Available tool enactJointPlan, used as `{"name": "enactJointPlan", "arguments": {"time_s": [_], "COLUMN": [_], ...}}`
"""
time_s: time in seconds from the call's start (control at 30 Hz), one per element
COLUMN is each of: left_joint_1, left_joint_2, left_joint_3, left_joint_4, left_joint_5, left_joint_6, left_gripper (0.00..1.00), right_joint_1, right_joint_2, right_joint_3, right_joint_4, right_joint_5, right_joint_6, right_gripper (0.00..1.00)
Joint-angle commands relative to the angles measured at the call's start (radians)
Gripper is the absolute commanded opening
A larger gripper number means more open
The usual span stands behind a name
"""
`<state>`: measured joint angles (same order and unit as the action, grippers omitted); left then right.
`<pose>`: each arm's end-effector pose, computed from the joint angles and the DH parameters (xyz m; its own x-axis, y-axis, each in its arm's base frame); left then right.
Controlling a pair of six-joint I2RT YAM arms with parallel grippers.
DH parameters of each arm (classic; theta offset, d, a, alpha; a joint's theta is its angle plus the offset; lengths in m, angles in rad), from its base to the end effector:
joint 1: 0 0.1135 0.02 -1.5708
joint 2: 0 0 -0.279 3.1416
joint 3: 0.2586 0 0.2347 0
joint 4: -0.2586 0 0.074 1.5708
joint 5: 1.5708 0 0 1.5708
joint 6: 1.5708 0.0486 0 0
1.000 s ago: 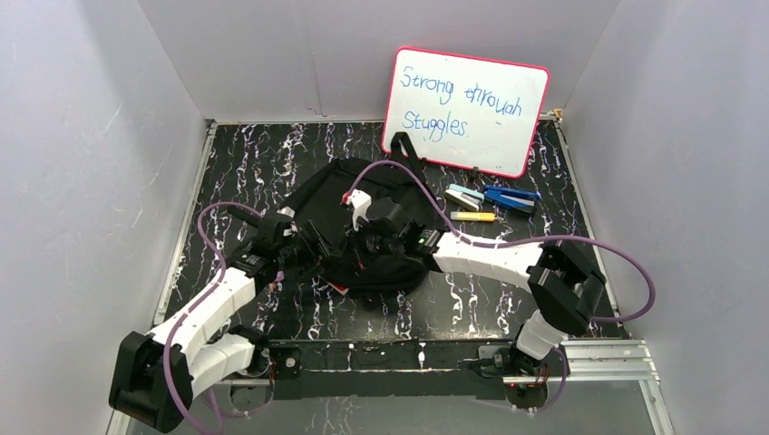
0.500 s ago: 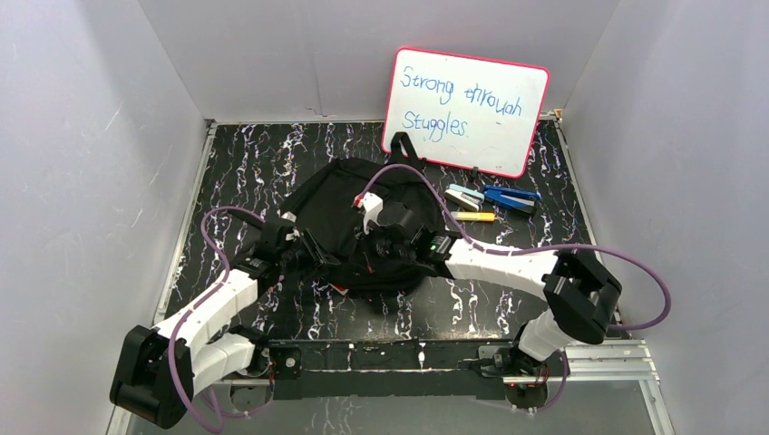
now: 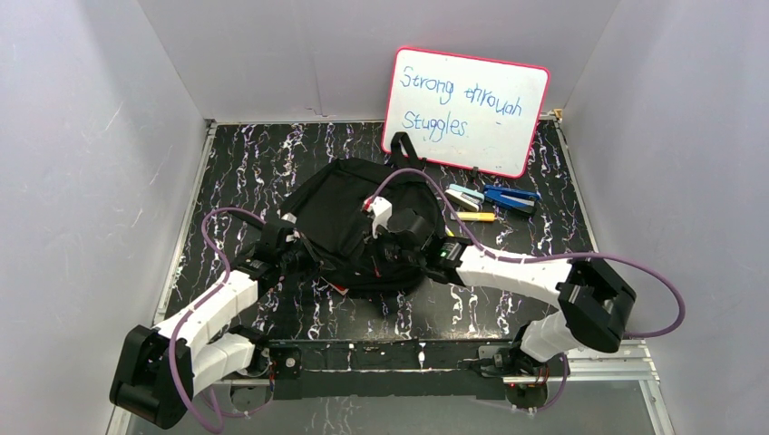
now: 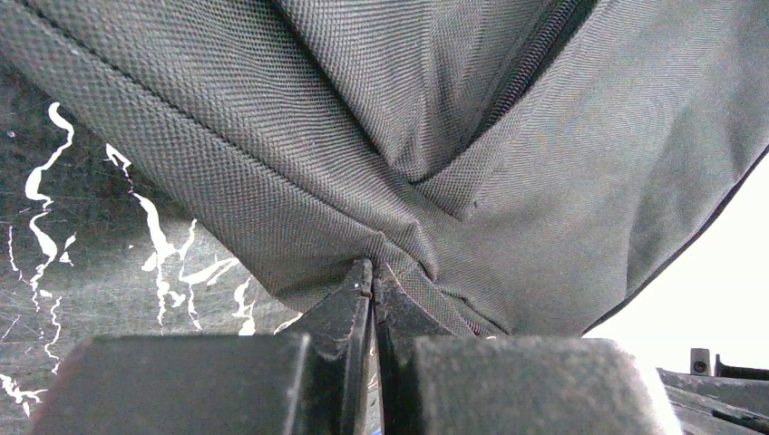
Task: Pack the student bag
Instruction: Unzip the student bag at the center of the board.
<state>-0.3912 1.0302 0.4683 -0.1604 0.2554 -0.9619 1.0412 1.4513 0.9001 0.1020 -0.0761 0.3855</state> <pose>0.1721 -0.0843 0.2026 -0.7959 -0.5302 -0.2921 -0.1901 0.6770 -0.7110 0.1594 0.2796 0.2696 -0.5399 -0.1801 -0.8223 -0.7469 0.5529 0.3693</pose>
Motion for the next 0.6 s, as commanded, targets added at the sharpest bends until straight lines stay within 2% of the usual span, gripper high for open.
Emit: {"name": "enactJointPlan", "arguments": {"time_s": [0.0,0.3,0.33,0.47,0.57], "left_joint_1": [-0.006,-0.006,-0.007,-0.006,-0.006], "left_joint_2": [-0.029,-0.028,-0.036,-0.118,-0.186], "left_joint_3": [0.012,0.029,0.041,0.098,0.148], "left_joint_4": [-0.008,-0.015,-0.018,-0.020,-0.008], "left_joint_5": [-0.009,-0.013,-0.009,-0.004,-0.014], "left_joint_6": [0.015,0.050,0.075,0.187,0.306], "left_gripper": [0.00,0.00,0.03,0.31,0.37], "right_joint_1": [0.003,0.003,0.002,0.002,0.001], "right_joint_2": [-0.072,-0.121,-0.124,-0.134,-0.135], "right_joint_3": [-0.041,-0.094,-0.097,-0.090,-0.079], "right_joint_4": [0.055,0.013,0.019,0.027,0.019], "right_joint_5": [0.043,0.196,0.202,0.235,0.270], "right_joint_6": [-0.009,0.088,0.094,0.128,0.160], "right_gripper": [0.00,0.00,0.00,0.00,0.00]}}
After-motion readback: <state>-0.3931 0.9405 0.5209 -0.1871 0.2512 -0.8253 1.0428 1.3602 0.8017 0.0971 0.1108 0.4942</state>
